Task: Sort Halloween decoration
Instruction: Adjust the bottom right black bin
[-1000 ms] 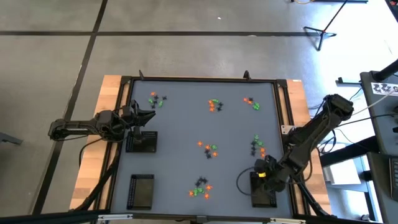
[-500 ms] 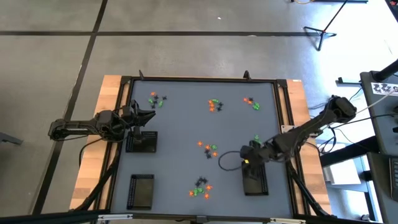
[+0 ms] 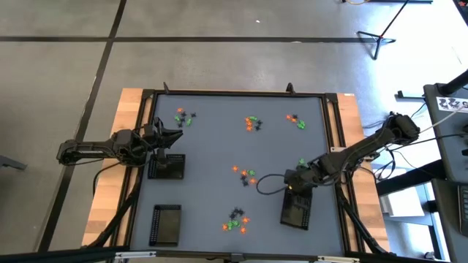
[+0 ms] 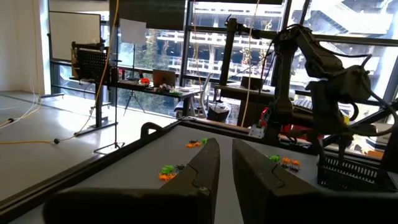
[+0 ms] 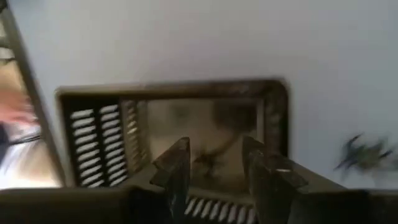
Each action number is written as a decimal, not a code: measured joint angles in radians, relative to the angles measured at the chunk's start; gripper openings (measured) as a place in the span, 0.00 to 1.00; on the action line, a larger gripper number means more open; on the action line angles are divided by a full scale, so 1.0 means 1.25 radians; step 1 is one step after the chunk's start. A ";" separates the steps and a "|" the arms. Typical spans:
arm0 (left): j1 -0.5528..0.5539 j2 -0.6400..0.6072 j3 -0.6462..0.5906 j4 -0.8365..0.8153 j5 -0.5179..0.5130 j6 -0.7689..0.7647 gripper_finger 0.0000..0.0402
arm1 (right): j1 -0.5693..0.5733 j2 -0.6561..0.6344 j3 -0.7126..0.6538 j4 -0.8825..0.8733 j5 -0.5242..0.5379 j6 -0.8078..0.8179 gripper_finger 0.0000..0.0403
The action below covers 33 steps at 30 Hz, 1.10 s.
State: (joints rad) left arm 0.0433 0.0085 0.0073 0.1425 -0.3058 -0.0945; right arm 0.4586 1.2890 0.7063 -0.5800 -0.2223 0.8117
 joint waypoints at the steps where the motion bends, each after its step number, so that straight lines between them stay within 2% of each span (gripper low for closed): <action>1: 0.000 0.000 0.000 0.000 0.000 0.000 0.10 | 0.012 -0.004 0.000 0.002 -0.007 0.013 0.36; 4: 0.000 0.000 0.000 0.000 0.000 0.000 0.10 | 0.053 -0.006 0.039 -0.022 0.001 0.023 0.36; 6: 0.000 0.000 0.000 0.000 0.000 0.000 0.10 | 0.079 -0.007 0.090 -0.080 0.044 0.031 0.36; 12: 0.000 0.000 0.000 0.000 0.000 0.000 0.10 | 0.137 -0.010 0.254 -0.297 0.335 -0.010 0.36; 14: 0.000 0.000 0.000 0.000 0.000 0.000 0.10 | 0.142 -0.010 0.275 -0.344 0.430 -0.012 0.36; 16: 0.000 0.000 0.000 0.000 0.000 0.000 0.10 | 0.139 -0.010 0.274 -0.388 0.477 -0.011 0.36; 21: 0.000 0.000 0.000 0.000 0.000 0.000 0.10 | 0.084 -0.010 0.203 -0.402 0.472 -0.007 0.36; 29: 0.000 0.000 0.000 0.000 0.000 0.000 0.10 | 0.029 -0.007 0.028 -0.108 0.337 -0.108 0.36; 33: 0.000 0.000 0.000 0.000 0.000 0.000 0.10 | 0.025 -0.007 0.009 -0.082 0.280 -0.110 0.36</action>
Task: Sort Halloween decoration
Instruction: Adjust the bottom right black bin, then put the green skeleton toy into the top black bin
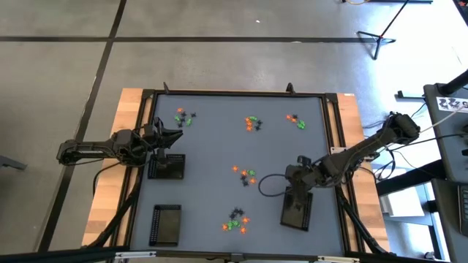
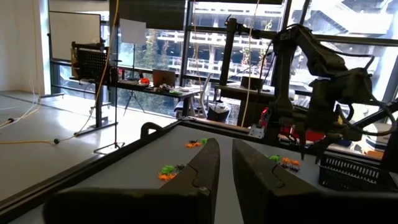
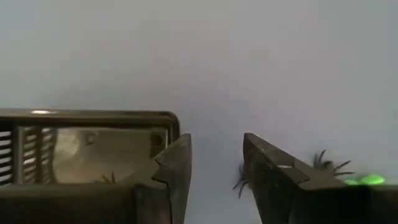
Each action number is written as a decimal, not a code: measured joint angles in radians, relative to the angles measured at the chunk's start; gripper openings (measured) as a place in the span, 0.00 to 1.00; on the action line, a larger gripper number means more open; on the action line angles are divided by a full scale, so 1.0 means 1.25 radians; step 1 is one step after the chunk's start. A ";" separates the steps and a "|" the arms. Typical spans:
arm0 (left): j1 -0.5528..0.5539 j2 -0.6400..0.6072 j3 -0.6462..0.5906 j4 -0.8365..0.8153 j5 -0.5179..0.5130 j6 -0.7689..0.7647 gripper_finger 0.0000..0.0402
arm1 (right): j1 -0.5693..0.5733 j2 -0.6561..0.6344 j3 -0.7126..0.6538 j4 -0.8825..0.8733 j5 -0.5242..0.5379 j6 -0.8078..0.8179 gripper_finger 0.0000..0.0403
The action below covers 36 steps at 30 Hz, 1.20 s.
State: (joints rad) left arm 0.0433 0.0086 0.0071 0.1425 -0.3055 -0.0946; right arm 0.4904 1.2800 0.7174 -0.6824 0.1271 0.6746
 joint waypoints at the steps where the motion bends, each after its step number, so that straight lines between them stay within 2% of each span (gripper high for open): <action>1: 0.000 0.000 0.000 0.000 0.000 0.000 0.10 | 0.000 0.000 0.001 0.004 -0.014 0.000 0.36; 6: 0.000 0.000 0.000 0.000 0.000 0.000 0.10 | 0.001 -0.001 0.001 0.017 -0.127 0.001 0.36; 9: 0.000 0.000 0.000 0.000 0.000 0.000 0.10 | 0.001 -0.001 0.004 0.020 -0.146 0.000 0.36; 14: 0.000 0.000 0.000 0.000 0.000 0.000 0.10 | 0.000 -0.001 0.040 -0.075 -0.047 0.025 0.36; 20: 0.000 0.000 0.000 0.000 0.000 0.000 0.10 | 0.000 -0.008 0.055 -0.234 0.050 0.141 0.36; 23: 0.000 0.000 0.000 0.000 0.000 0.000 0.10 | 0.000 -0.008 0.046 -0.286 0.066 0.205 0.36; 28: 0.000 0.000 0.000 0.000 0.000 0.000 0.10 | -0.003 -0.008 0.002 -0.291 0.080 0.269 0.36; 32: 0.000 0.000 0.000 0.000 0.000 0.000 0.10 | -0.038 -0.016 -0.053 -0.273 0.073 0.292 0.36; 36: 0.000 0.000 0.000 0.000 0.000 0.000 0.10 | -0.090 -0.067 -0.106 -0.241 0.073 0.277 0.36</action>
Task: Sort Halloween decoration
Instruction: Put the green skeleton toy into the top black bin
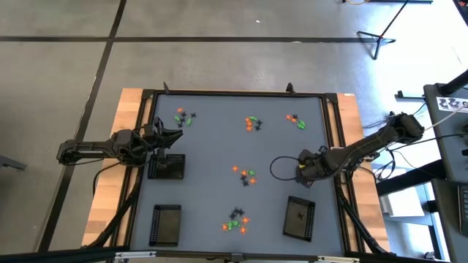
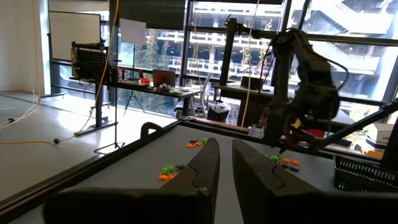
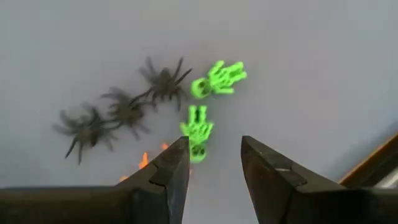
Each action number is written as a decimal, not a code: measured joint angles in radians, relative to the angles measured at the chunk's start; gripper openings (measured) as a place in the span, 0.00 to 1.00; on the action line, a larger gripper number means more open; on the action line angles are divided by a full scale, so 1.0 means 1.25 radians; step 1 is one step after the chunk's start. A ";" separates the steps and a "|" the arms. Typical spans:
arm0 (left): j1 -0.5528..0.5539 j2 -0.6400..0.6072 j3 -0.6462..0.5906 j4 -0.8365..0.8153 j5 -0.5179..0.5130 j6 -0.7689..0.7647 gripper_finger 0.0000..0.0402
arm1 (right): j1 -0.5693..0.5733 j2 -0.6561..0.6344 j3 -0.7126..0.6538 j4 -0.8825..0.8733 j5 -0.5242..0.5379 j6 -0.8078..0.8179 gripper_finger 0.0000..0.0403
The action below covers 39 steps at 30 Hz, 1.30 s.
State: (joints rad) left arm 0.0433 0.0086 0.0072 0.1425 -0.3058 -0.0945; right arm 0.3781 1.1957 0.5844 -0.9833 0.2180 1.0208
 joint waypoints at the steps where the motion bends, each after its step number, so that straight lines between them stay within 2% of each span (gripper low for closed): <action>1: 0.000 0.000 0.000 0.000 0.000 0.000 0.10 | -0.012 -0.019 -0.013 0.009 0.000 -0.004 0.36; 9: 0.000 0.000 0.000 0.000 0.000 0.000 0.10 | -0.079 -0.137 -0.120 0.122 -0.085 -0.039 0.36; 16: 0.000 0.000 0.000 0.000 0.000 0.000 0.10 | -0.078 -0.147 -0.169 0.166 -0.104 -0.026 0.35; 19: 0.000 0.000 0.000 0.000 0.000 0.000 0.10 | -0.077 -0.147 -0.170 0.163 -0.085 -0.025 0.29; 22: 0.000 0.000 0.000 0.000 0.000 0.000 0.10 | -0.077 -0.147 -0.169 0.158 -0.080 -0.029 0.16; 25: 0.000 0.000 0.000 0.000 0.000 0.000 0.10 | -0.078 -0.146 -0.154 0.147 -0.081 -0.046 0.04; 30: 0.000 0.000 0.000 0.000 0.000 0.000 0.10 | -0.078 -0.148 -0.075 0.122 -0.056 -0.056 0.09; 33: 0.000 0.000 0.000 0.000 0.000 0.000 0.10 | -0.078 -0.149 -0.015 0.123 -0.022 -0.092 0.08; 36: 0.000 0.000 0.000 0.000 0.000 0.000 0.10 | -0.078 -0.148 0.034 0.183 0.028 -0.151 0.03; 39: 0.000 0.000 0.000 0.000 0.000 0.000 0.10 | -0.078 -0.145 0.051 0.341 0.056 -0.243 0.03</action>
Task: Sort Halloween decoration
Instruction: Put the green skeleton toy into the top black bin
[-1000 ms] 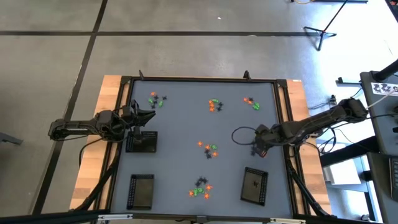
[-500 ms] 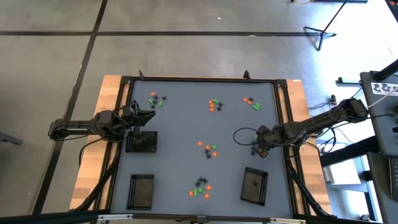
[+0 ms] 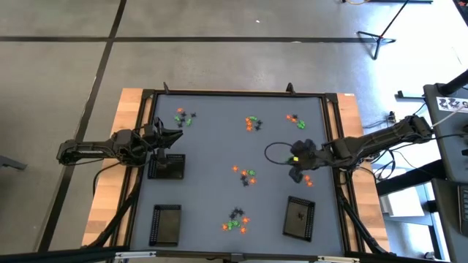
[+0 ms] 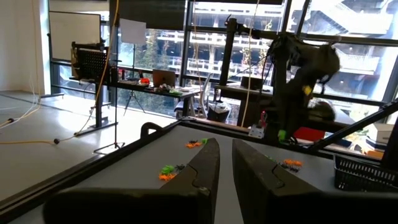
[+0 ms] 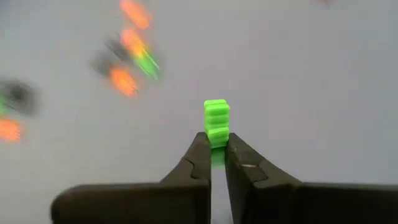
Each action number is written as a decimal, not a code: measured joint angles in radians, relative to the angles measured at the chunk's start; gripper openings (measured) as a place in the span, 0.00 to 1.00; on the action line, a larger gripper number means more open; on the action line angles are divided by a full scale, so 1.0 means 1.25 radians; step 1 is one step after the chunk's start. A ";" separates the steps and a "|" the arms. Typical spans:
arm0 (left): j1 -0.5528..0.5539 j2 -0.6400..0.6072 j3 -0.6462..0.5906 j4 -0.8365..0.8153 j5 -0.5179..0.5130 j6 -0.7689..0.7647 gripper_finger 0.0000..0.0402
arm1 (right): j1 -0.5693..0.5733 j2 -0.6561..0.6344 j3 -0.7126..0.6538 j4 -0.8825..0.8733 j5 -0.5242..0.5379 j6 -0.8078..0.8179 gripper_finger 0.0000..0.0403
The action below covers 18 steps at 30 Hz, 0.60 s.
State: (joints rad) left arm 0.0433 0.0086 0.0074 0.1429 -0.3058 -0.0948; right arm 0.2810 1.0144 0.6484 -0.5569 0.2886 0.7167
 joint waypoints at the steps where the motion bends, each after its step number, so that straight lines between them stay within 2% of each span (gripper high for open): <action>1: 0.000 0.000 0.000 0.000 0.000 0.000 0.10 | 0.000 0.005 0.000 0.061 0.000 -0.034 0.03; 6: 0.000 0.000 0.000 0.000 0.000 0.000 0.10 | 0.000 0.059 0.000 0.303 -0.001 -0.182 0.10; 13: 0.000 0.000 0.000 0.000 0.000 0.000 0.10 | -0.001 0.175 0.000 0.571 0.056 -0.354 0.08; 18: 0.000 0.000 0.000 0.000 0.000 0.000 0.10 | -0.040 0.279 0.000 0.799 0.017 -0.431 0.08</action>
State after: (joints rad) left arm 0.0434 0.0084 0.0072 0.1429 -0.3058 -0.0944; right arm 0.2304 1.3637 0.6479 0.4414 0.3095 0.1775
